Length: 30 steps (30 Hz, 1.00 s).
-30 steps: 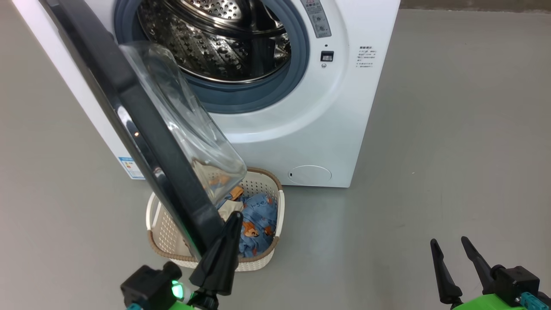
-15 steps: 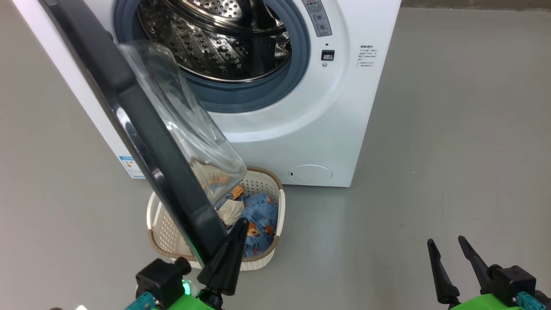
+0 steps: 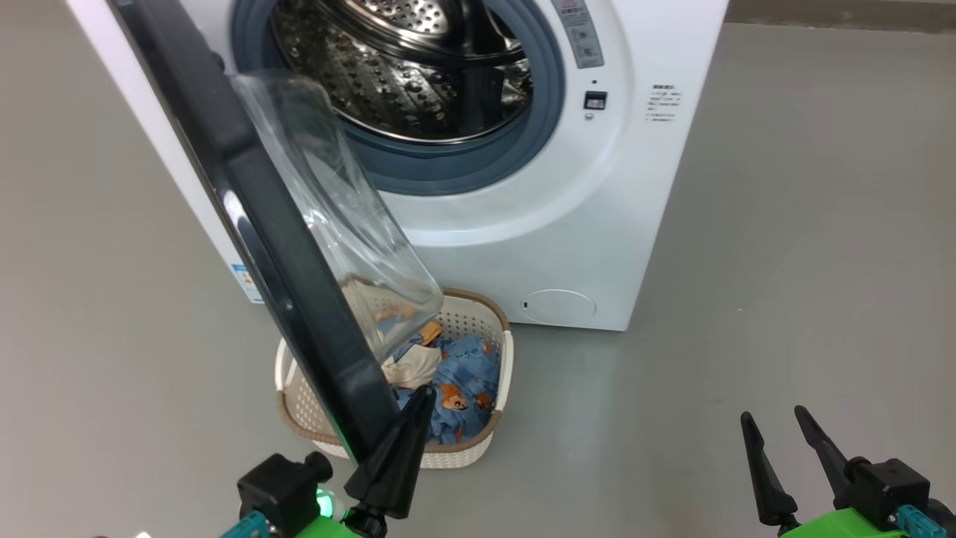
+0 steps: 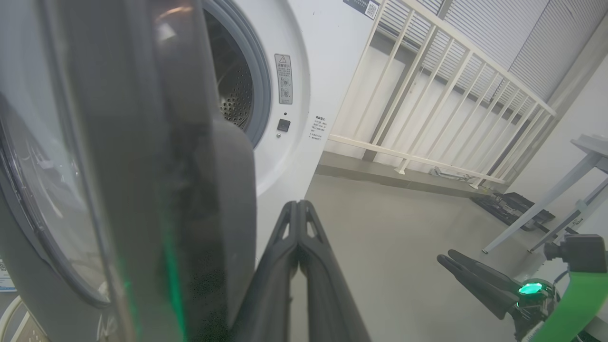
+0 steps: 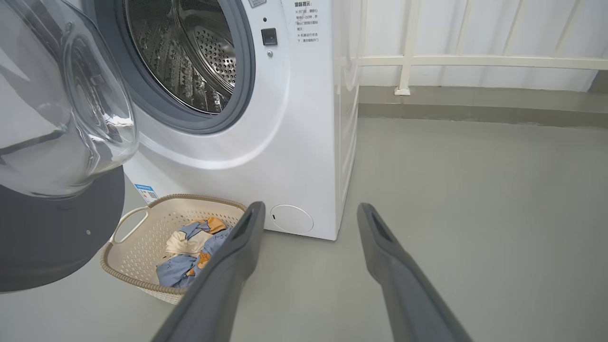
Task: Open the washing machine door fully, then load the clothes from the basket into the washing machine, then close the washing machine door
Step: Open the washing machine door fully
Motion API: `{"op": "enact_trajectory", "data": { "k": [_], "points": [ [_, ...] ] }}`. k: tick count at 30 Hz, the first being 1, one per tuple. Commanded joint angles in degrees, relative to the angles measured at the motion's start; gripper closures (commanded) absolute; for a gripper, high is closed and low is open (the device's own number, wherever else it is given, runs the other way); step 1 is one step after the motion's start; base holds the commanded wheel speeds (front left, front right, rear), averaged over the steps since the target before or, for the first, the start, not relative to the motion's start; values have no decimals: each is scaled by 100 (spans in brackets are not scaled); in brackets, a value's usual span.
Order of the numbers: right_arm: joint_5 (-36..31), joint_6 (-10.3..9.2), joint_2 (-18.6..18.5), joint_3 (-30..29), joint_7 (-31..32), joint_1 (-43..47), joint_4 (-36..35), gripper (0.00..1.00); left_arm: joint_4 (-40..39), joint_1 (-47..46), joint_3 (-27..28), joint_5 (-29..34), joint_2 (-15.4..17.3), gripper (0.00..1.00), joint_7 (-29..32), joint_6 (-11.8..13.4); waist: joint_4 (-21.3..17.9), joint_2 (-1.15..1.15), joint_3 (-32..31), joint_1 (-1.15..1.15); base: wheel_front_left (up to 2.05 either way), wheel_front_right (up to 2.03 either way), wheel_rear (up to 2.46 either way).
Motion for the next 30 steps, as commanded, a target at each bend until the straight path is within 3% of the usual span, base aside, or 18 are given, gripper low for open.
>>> {"op": "enact_trajectory", "data": {
  "k": [1,18,30],
  "points": [
    [-33,16,-103,169,-69,-7,-162,0,-56,-196,392,-41,146,100,-72,135,49,0,3,0,0,0,0],
    [-12,16,-205,258,-69,-68,-198,0,-356,47,751,48,478,100,-110,477,778,0,119,0,0,0,0],
    [-9,16,-248,333,-69,-120,-175,0,-322,174,1334,-41,782,100,-163,781,1113,0,165,0,0,0,0]
  ]
}}
